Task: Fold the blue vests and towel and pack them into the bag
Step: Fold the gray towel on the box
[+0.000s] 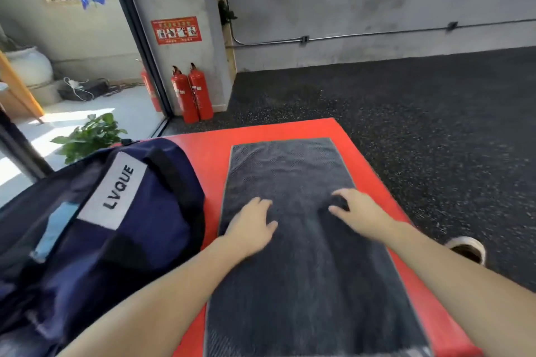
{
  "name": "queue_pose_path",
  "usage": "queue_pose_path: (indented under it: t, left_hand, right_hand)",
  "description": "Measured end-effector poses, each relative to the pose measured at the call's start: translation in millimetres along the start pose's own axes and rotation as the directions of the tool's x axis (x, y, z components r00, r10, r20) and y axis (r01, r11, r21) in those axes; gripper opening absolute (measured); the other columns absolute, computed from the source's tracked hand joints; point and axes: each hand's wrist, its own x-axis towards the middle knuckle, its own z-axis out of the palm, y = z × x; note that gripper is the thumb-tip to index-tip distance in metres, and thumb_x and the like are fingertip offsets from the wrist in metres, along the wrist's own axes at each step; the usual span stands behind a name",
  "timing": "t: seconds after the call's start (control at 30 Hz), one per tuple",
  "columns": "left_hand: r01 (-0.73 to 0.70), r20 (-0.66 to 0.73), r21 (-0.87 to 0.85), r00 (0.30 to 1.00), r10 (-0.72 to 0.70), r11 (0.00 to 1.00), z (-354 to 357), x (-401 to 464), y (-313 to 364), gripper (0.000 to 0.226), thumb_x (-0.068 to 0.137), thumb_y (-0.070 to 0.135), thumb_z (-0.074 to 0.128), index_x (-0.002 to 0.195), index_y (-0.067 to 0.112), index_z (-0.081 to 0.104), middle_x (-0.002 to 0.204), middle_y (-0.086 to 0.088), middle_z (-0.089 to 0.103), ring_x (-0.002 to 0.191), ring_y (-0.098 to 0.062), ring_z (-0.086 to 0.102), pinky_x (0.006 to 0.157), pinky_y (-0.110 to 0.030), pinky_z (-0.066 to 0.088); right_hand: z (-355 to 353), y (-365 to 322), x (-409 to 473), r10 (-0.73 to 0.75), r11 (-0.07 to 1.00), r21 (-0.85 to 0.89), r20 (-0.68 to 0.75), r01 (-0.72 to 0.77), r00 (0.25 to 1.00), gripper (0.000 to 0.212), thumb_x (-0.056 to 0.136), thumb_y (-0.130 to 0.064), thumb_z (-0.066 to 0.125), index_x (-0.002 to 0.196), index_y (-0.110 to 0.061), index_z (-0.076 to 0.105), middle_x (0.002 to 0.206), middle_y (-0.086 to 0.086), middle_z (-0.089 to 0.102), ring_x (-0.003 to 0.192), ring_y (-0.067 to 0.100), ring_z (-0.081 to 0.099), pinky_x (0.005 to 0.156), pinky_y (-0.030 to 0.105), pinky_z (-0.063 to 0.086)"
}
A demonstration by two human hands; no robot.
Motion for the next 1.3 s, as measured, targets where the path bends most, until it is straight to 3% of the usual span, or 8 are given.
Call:
queue_pose_path:
  t: [0.2,0.37,0.5,0.6,0.73,0.93,1.13,1.3]
  left_hand:
    - [-0.023,0.030,0.113,0.999,0.020,0.993,29,-139,8,0.057,0.099,0.050,0.051,0.149,0.023,0.043,0.159,-0.006,0.034,0.149,-0.024,0.028,0.118,-0.049,0.029]
    - [-0.014,-0.084,0.011,0.996,0.015,1.000,48,-220,-3,0.054,0.099,0.047,0.054,0.146,0.022,0.048,0.159,-0.006,0.034,0.149,-0.022,0.026,0.121,-0.042,0.023]
    - [-0.046,-0.416,-0.153,0.909,-0.022,0.987,67,-277,-20,0.030,0.089,0.025,0.073,0.118,0.022,0.070,0.132,-0.004,0.057,0.124,-0.028,0.050,0.107,-0.042,0.040]
    - [-0.018,-0.579,-0.341,0.792,-0.195,0.940,78,-314,-26,0.018,0.085,0.017,0.078,0.097,0.029,0.073,0.107,0.007,0.054,0.104,-0.017,0.052,0.095,-0.033,0.045]
    - [0.071,-0.437,-0.600,0.805,-0.401,0.797,85,-336,-29,0.017,0.083,0.023,0.080,0.091,0.036,0.073,0.107,0.007,0.057,0.101,0.003,0.052,0.089,-0.007,0.034]
    - [0.137,-0.141,-0.815,0.895,-0.423,0.563,81,-328,-28,0.008,0.084,0.023,0.080,0.089,0.030,0.080,0.090,0.009,0.077,0.086,-0.009,0.070,0.076,-0.020,0.053]
    - [0.121,-0.205,-0.736,0.897,-0.390,0.666,66,-337,-22,0.008,0.085,0.026,0.079,0.088,0.033,0.079,0.091,0.019,0.075,0.087,-0.001,0.069,0.077,-0.018,0.052]
    - [-0.046,-0.292,-0.654,0.936,-0.196,0.756,22,-347,-8,0.025,0.073,0.022,0.088,0.094,0.031,0.078,0.093,0.016,0.076,0.091,0.000,0.070,0.091,-0.026,0.053]
  right_hand:
    - [20,-7,-134,-0.039,0.991,-0.131,0.014,0.040,0.999,0.048,0.100,-0.045,0.055,0.139,-0.016,0.055,0.149,0.004,0.047,0.140,0.022,0.042,0.115,0.037,0.034]
    - [33,-6,-218,-0.035,0.996,-0.088,-0.073,0.029,0.997,0.045,0.100,-0.040,0.056,0.137,-0.015,0.058,0.151,0.006,0.046,0.141,0.024,0.041,0.117,0.039,0.033]
    - [51,2,-280,-0.023,0.990,0.117,-0.405,0.076,0.914,0.017,0.093,-0.017,0.068,0.109,-0.013,0.069,0.118,0.005,0.059,0.110,0.019,0.056,0.100,0.037,0.045]
    - [59,4,-315,0.226,0.925,0.378,-0.476,-0.035,0.850,0.010,0.092,-0.013,0.068,0.095,-0.022,0.064,0.104,0.002,0.055,0.087,0.006,0.051,0.090,0.029,0.042]
    - [67,15,-326,0.312,0.832,0.526,-0.182,-0.176,0.933,0.007,0.093,-0.029,0.070,0.087,-0.025,0.070,0.097,-0.004,0.066,0.092,0.016,0.059,0.081,0.032,0.039]
    - [65,14,-326,0.260,0.707,0.681,-0.001,-0.190,0.966,0.002,0.087,-0.031,0.077,0.088,-0.030,0.078,0.099,-0.010,0.075,0.101,0.010,0.064,0.088,0.028,0.047]
    - [49,10,-343,0.215,0.754,0.641,-0.034,-0.144,0.976,0.004,0.088,-0.025,0.077,0.089,-0.028,0.079,0.093,-0.019,0.075,0.092,0.005,0.067,0.078,0.023,0.049]
    - [7,-8,-360,0.140,0.742,0.670,-0.136,-0.013,0.981,0.005,0.085,-0.015,0.080,0.083,-0.020,0.080,0.086,-0.014,0.077,0.076,-0.005,0.067,0.066,0.007,0.046]
